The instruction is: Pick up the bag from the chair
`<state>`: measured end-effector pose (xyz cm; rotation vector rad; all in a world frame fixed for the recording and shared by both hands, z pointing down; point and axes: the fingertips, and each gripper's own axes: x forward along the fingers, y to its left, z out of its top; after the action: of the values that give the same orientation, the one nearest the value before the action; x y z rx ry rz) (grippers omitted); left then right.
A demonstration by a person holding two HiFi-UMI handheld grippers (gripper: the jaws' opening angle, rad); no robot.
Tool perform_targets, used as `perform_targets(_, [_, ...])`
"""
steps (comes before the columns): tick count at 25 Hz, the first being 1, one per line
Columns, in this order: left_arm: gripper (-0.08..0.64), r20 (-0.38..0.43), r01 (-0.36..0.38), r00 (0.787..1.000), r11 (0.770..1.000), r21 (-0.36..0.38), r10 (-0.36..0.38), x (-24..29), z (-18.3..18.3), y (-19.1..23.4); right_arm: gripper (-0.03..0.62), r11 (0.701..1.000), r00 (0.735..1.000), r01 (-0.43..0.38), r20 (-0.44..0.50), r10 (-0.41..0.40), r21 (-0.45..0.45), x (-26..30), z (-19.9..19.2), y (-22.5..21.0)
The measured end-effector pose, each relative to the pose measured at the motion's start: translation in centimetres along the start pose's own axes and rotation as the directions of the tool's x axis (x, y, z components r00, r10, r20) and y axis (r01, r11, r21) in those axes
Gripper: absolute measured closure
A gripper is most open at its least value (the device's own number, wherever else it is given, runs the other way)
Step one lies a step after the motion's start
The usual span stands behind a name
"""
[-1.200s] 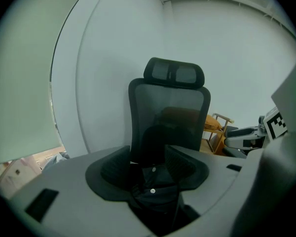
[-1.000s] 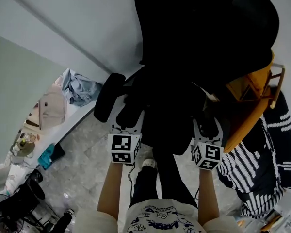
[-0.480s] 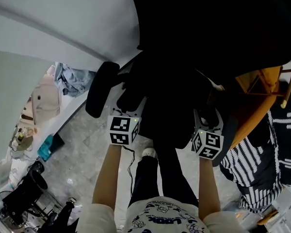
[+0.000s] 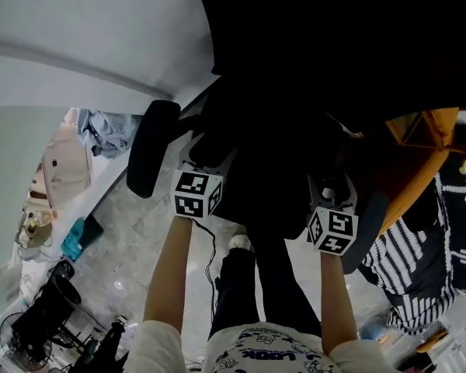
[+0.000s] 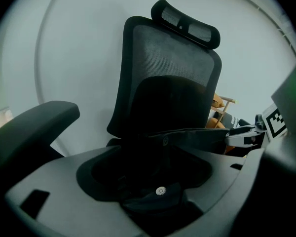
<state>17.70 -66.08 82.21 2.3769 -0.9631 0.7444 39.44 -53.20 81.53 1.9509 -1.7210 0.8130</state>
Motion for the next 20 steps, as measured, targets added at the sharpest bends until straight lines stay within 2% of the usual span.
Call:
perform_targets(6, [0.262, -0.044, 0.059, 0.997, 0.998, 0.035, -0.057, 2.2, -1.2, -0.6, 0.254, 1.0, 1.0, -0.017, -0.026, 0.017, 0.006, 1.5, -1.5, 0.1])
perform_targets(9, [0.267, -0.066, 0.067, 0.996, 0.997, 0.032, -0.065, 2.7, -1.5, -1.0, 0.288, 1.0, 0.999, -0.019, -0.031, 0.019, 0.005, 1.5, -1.5, -0.3])
perform_targets(12, [0.333, -0.076, 0.076, 0.994, 0.997, 0.033, -0.074, 2.8, -1.4, -1.3, 0.36, 1.0, 1.0, -0.006, -0.027, 0.006, 0.003, 1.2, -1.2, -0.6])
perform_targets(20, [0.427, -0.085, 0.057, 0.995, 0.998, 0.037, -0.053, 2.1, -1.9, -1.0, 0.42, 1.0, 0.999, 0.009, -0.039, -0.007, 0.029, 1.0, -1.8, -0.5])
